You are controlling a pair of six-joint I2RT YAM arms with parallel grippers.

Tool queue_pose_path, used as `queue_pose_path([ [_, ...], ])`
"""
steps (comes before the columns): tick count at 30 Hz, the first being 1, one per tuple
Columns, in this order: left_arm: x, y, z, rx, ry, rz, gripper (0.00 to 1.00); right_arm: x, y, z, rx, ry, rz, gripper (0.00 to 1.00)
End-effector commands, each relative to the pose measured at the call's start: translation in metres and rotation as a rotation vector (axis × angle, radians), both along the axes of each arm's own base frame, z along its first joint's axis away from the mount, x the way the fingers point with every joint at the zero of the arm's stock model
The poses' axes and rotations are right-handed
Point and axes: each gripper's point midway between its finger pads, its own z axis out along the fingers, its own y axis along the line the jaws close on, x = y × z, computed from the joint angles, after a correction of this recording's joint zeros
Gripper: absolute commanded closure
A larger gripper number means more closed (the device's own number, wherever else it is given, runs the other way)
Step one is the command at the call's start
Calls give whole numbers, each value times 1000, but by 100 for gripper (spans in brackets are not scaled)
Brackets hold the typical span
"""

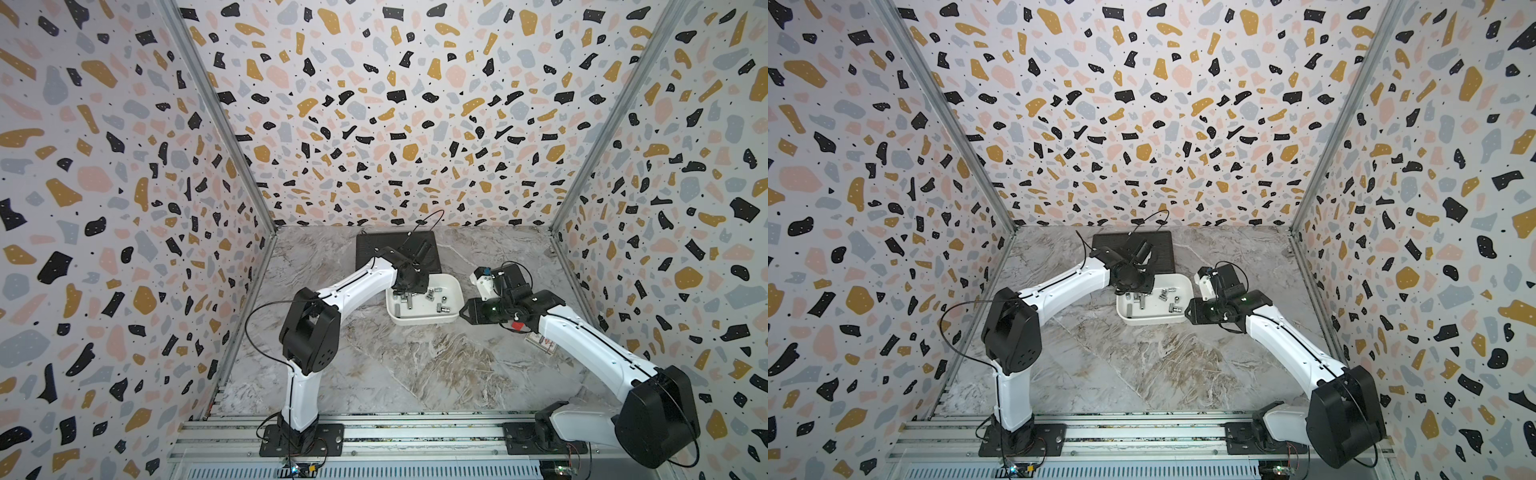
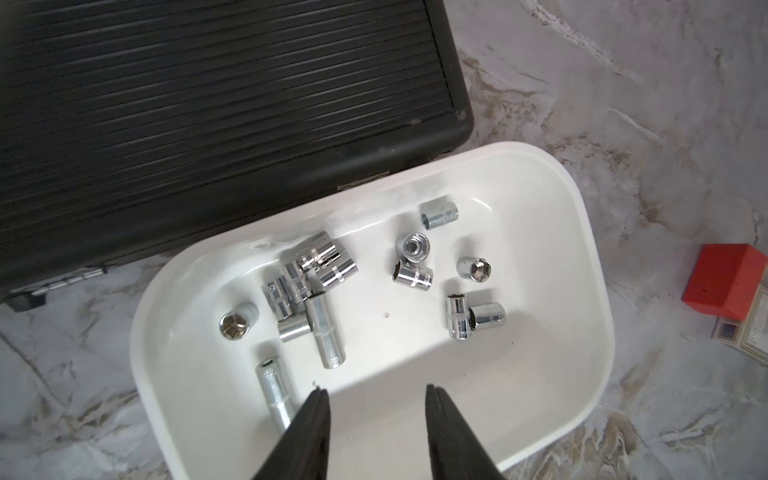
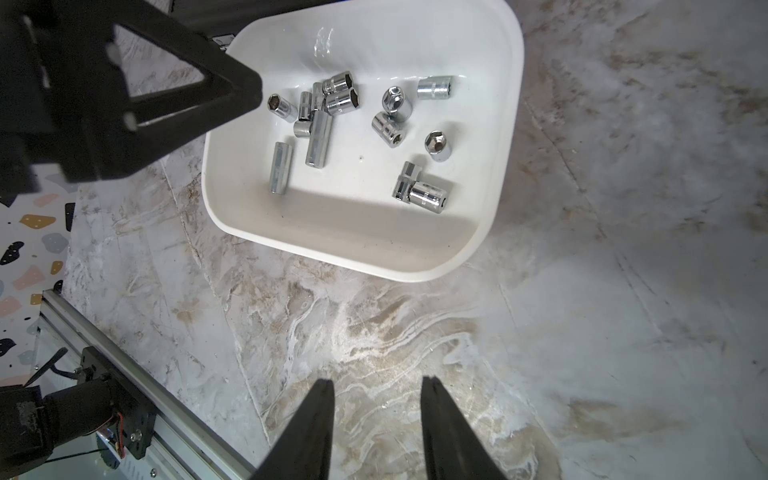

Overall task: Put the socket on the desktop into the storage box
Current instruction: Place the socket head in the storage box, then reset both arms

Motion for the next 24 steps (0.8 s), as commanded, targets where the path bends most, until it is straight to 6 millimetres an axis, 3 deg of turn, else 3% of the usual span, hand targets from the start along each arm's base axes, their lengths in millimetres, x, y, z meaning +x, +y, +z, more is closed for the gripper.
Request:
queue_pose_path([
  [1,-9,3,10,-34,-32,-12,58,7,-1,20,12,-48,-15,60],
  [7,-29,21,16,-42,-49,3,57,10,2,20,19,-49,-13,60],
  [12,-36,38,21,-13,-77,17,43,19,1,25,-2,-70,-22,53],
  [13,-36,44,23,1,-89,27,37,23,0,27,-12,-81,-29,43],
  [14,-35,50,24,15,-97,37,34,27,-1,29,-19,-93,-34,1],
  [15,-35,56,27,25,-107,47,2,31,-2,31,-30,-103,-38,0],
  [20,-28,93,45,59,-163,111,0,58,-12,48,-67,-159,-92,0],
  [24,-17,132,66,105,-256,186,0,84,-34,65,-122,-229,-191,0],
])
